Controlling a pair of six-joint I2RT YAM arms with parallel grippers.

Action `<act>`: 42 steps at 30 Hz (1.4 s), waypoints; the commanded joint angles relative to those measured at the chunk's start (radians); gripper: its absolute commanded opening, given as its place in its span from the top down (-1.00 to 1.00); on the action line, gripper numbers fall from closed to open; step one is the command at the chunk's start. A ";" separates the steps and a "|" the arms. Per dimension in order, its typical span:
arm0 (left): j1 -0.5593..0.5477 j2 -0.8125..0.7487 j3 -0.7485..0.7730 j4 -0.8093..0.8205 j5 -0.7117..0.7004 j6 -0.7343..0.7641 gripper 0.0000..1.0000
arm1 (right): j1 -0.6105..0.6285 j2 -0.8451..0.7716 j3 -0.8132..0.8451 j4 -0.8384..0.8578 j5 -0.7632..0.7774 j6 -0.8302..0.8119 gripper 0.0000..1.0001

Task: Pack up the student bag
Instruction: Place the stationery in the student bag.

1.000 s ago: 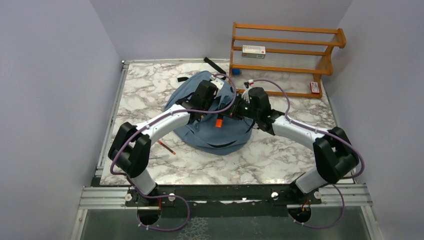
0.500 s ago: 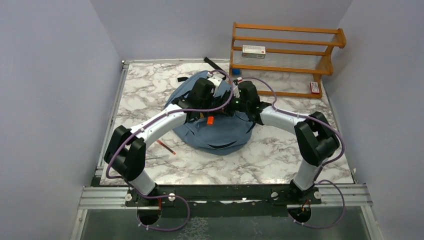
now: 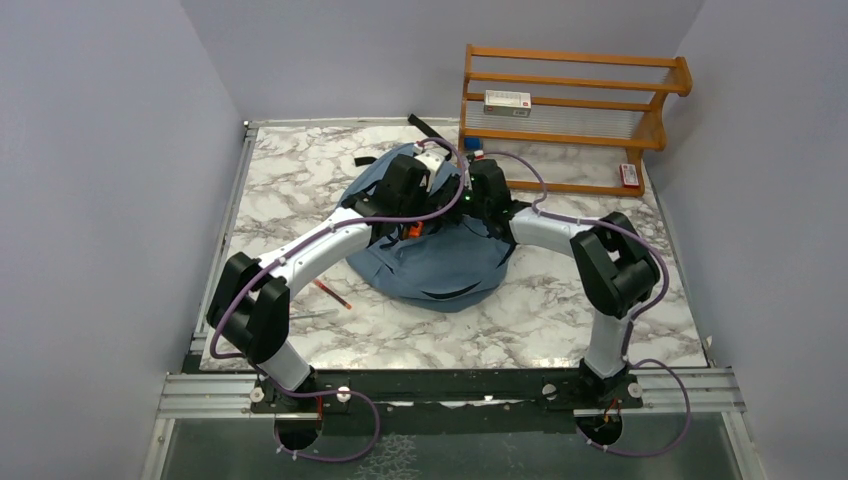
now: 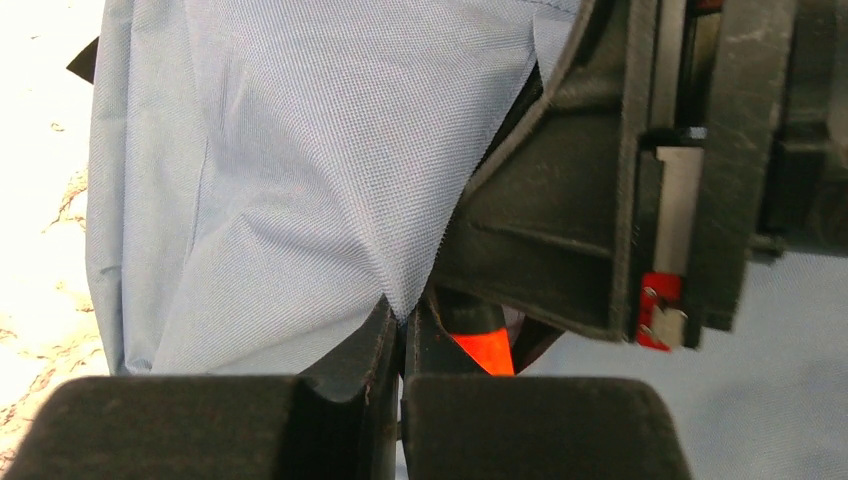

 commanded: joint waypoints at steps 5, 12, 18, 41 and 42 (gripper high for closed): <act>-0.009 -0.031 0.046 0.006 0.076 -0.021 1.00 | -0.004 0.048 0.041 0.186 0.246 -0.008 0.90; -0.008 0.001 0.060 -0.015 0.077 -0.027 1.00 | -0.004 0.069 0.078 0.158 0.131 -0.096 0.12; -0.008 0.030 0.085 -0.038 0.063 -0.031 1.00 | -0.005 -0.005 -0.005 0.136 0.165 -0.129 -0.14; 0.055 -0.344 -0.237 0.016 -0.037 -0.289 -0.17 | -0.004 -0.571 -0.411 -0.015 0.361 -0.318 -0.14; 0.068 -0.387 -0.281 0.016 -0.075 -0.354 -0.18 | -0.004 -0.569 -0.422 -0.011 0.364 -0.316 -0.14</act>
